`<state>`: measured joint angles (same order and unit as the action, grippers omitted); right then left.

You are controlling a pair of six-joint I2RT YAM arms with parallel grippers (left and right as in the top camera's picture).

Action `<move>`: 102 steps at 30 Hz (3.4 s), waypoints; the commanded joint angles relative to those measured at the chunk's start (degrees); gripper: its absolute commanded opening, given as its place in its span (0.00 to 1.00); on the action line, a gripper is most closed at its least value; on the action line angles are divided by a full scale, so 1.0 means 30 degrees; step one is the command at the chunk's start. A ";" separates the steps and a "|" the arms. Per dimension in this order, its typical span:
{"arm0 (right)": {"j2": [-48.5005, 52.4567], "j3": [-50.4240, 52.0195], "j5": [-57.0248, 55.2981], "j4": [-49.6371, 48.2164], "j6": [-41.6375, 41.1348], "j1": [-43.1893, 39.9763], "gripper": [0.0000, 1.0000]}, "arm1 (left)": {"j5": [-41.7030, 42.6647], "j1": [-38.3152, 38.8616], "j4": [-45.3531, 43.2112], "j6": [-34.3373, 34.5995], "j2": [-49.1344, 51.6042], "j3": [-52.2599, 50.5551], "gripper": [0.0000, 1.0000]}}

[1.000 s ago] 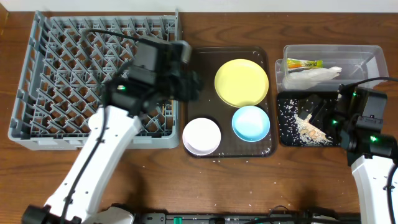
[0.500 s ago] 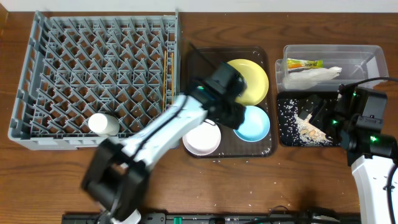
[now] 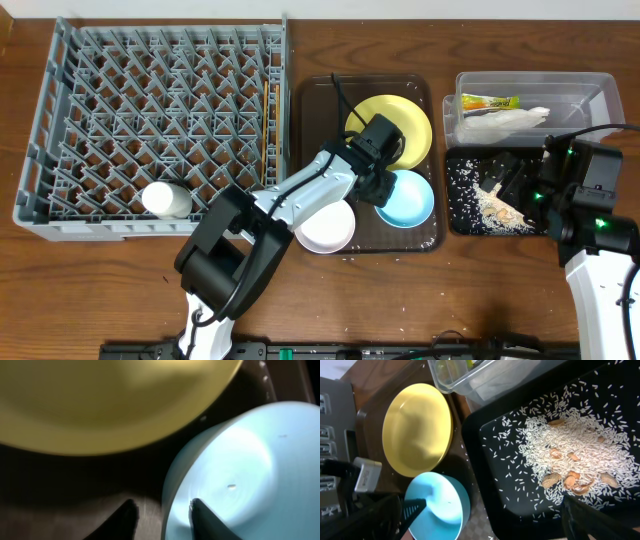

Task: Sort waste into correct bins and load items into the dishwasher
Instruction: 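Grasp the light-blue bowl rim with left gripper, then lift the blue bowl and set it tilted in the dish rack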

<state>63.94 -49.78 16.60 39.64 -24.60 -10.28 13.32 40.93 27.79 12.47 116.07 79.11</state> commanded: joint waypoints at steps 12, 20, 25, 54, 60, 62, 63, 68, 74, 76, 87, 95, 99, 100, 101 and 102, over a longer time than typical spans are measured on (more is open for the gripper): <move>-0.0189 -0.0262 0.0117 0.0015 -0.0073 -0.0051 0.99 | 0.0270 -0.0007 -0.0510 0.0401 0.1559 -0.0015 0.10; -0.0189 -0.0262 0.0117 0.0015 -0.0073 -0.0051 0.99 | 0.1129 -0.0262 0.0204 0.0386 -0.1260 0.0918 0.07; -0.0189 -0.0262 0.0117 0.0022 -0.0073 -0.0051 0.99 | -0.1982 -0.1158 0.1173 0.0058 -0.4583 0.1035 0.07; -0.0189 -0.0262 0.0117 0.0015 -0.0080 -0.0051 0.99 | -2.4596 -0.9231 0.3767 -0.6069 -0.6120 0.0240 0.07; -0.0189 -0.0262 0.0117 0.0015 -0.0073 -0.0051 0.99 | -2.5522 -0.9194 0.2922 -0.5916 -0.3810 0.0240 0.07; -0.0189 -0.0262 0.0117 0.0015 -0.0073 -0.0051 0.99 | -2.7321 -0.9187 0.2528 -0.5632 -0.2951 0.0240 0.07; -0.0189 -0.0262 0.0117 0.0015 -0.0073 -0.0051 0.99 | -2.7933 -0.9187 0.2317 -0.5639 -0.2703 0.0240 0.07; -0.0189 -0.0262 0.0117 0.0015 -0.0073 -0.0051 0.99 | -2.8370 -0.9187 0.2004 -0.5479 -0.2091 0.0240 0.08; -0.0189 -0.0262 0.0117 0.0015 -0.0073 -0.0051 0.99 | -2.7846 -0.9071 0.1406 -0.5413 -0.1931 0.0240 0.07; -0.0189 -0.0262 0.0117 0.0015 -0.0073 -0.0051 0.99 | -2.7700 -0.8794 0.1413 -0.5187 -0.1931 0.0233 0.07; -0.0189 -0.0262 0.0117 0.0015 -0.0073 -0.0051 0.99 | -2.7693 -0.7825 0.1428 -0.5064 -0.1931 0.0233 0.07; -0.0189 -0.0262 0.0117 0.0015 -0.0073 -0.0051 0.99 | -2.8195 -0.7752 0.1559 -0.5064 -0.1902 0.0226 0.08; -0.0189 -0.0262 0.0117 0.0015 -0.0073 -0.0051 0.99 | -2.7583 -0.7490 0.1545 -0.4838 -0.1770 -0.0015 0.07; -0.0189 -0.0262 0.0117 0.0015 -0.0073 -0.0051 0.99 | -2.7583 -0.7424 0.1559 -0.4692 -0.1683 -0.0087 0.07; -0.0189 -0.0262 0.0117 0.0015 -0.0073 -0.0051 0.99 | -2.7583 -0.7373 0.1552 -0.4692 -0.1559 -0.0168 0.07; -0.0189 -0.0262 0.0117 0.0015 -0.0073 -0.0051 0.99 | -2.7583 -0.7293 0.1552 -0.4692 -0.1450 -0.0262 0.07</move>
<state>63.94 -49.78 16.73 39.64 -24.60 -10.28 -70.48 18.02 32.53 -3.60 109.86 79.64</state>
